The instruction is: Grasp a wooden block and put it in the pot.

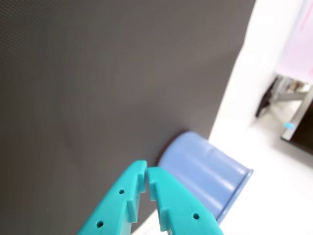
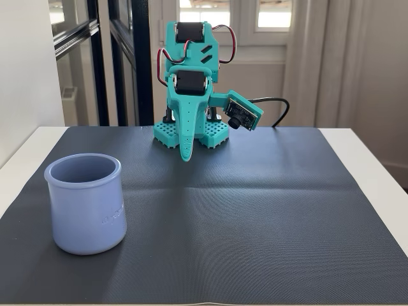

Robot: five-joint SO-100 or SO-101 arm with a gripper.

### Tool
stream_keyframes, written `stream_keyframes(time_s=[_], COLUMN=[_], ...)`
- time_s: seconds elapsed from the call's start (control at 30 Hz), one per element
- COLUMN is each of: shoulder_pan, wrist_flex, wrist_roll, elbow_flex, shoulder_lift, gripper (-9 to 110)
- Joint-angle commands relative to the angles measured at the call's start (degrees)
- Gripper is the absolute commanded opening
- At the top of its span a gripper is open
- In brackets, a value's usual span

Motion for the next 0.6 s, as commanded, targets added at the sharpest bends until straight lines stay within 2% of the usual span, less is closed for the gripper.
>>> stream_keyframes(time_s=[0.0,0.57], shoulder_pan=[-0.1,0.3], wrist_flex=[0.1,0.1], wrist_roll=[-0.4,0.0], elbow_flex=[-0.4,-0.4], shoulder_lift=[0.4,0.4], gripper=[0,0])
